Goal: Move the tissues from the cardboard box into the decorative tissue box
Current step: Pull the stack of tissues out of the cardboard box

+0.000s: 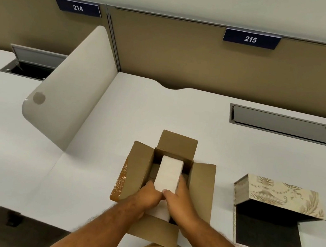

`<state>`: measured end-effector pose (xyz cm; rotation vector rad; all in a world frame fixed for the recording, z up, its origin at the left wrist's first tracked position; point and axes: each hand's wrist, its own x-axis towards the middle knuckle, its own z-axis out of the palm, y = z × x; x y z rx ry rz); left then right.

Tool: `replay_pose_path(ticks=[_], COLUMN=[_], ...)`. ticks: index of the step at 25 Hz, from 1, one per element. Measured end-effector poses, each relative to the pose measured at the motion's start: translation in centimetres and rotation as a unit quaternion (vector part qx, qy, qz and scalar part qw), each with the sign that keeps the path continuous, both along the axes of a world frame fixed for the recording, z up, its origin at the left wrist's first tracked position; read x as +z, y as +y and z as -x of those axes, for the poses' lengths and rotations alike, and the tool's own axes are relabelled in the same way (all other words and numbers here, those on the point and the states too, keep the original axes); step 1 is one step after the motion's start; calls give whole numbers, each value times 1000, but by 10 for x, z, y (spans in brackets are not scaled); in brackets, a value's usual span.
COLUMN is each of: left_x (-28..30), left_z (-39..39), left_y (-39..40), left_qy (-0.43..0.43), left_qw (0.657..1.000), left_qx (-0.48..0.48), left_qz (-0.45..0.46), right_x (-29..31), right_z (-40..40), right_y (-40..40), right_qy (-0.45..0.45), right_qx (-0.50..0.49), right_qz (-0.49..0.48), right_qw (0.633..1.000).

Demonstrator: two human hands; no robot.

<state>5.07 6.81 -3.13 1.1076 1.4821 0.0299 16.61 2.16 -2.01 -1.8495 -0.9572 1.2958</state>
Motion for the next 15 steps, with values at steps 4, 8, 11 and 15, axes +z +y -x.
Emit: replay_pose_path(ticks=[4,8,11,15], left_x=[-8,-6,-5,-8], left_z=[0,-2,-4,-7], left_y=[2,2,1,12], left_qy=[-72,-84,-54,-6], left_qw=[997,996,998,999], left_qx=[-2,9,21,39], left_qz=[-16,-15,-10,16], right_x=[-1,-9,-13,-11], right_z=[8,18,23,23], right_y=[17,18,20,26], right_qy=[29,45,69,76], right_qx=[-84,-142,-173,-183], right_qz=[92,143,158,182], right_qw=[992,979,970,963])
